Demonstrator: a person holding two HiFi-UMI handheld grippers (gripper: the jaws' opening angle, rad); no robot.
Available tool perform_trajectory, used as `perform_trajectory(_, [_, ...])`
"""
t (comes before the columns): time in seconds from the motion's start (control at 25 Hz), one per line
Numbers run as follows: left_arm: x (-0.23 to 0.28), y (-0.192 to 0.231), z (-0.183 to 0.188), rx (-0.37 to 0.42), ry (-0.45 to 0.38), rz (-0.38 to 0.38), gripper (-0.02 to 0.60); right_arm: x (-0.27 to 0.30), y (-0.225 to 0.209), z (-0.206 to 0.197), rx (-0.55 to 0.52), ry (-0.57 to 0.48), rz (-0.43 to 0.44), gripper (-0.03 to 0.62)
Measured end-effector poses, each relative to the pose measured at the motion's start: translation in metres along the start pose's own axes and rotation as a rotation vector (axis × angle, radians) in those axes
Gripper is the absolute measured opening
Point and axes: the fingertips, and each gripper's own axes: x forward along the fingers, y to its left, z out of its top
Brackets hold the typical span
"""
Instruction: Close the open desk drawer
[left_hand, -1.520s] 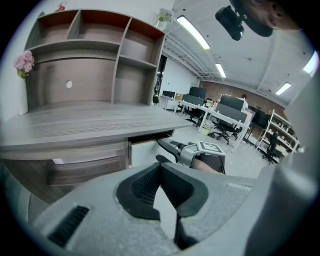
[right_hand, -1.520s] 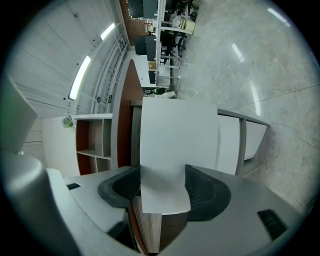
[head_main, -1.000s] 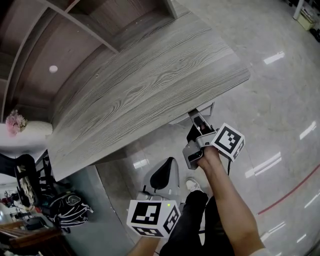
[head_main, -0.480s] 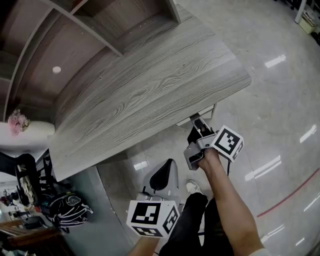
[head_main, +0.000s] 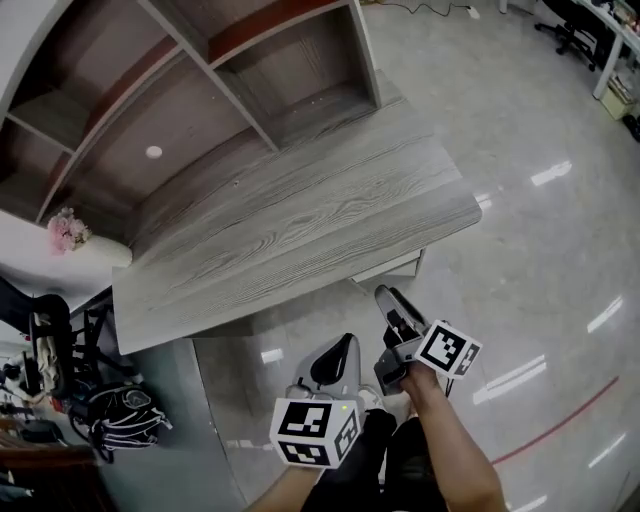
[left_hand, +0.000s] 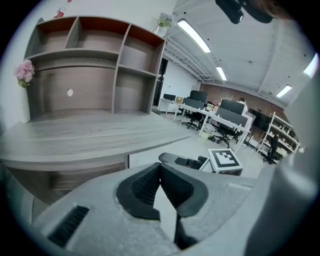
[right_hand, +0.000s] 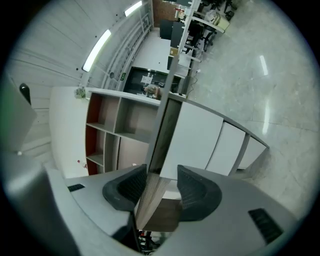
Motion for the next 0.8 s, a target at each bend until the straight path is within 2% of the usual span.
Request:
perform_trajectory(0.08, [-0.008, -0.009, 0.008, 0.005, -0.014, 0.001, 0.002, -0.014, 0.018, 0.000, -0.063, 0.024, 0.001, 0.118])
perform_trajectory(0.32, [-0.034, -0.034, 0.035, -0.001, -0.062, 0.017, 0.002, -0.053, 0.095, 0.004, -0.285, 0.100, 0.059, 0.075])
perform_trajectory(0.44, [-0.049, -0.042, 0.044, 0.000, -0.062, 0.033, 0.002, -0.072, 0.128, 0.005, -0.424, 0.131, 0.058, 0.048])
perform_trajectory(0.6, [-0.070, -0.059, 0.059, 0.038, -0.085, 0.044, 0.003, -0.099, 0.159, 0.008, -0.590, 0.170, 0.055, 0.025])
perform_trajectory(0.8, [-0.095, -0.078, 0.063, 0.070, -0.098, 0.028, 0.003, -0.126, 0.194, 0.002, -0.739, 0.203, 0.060, 0.007])
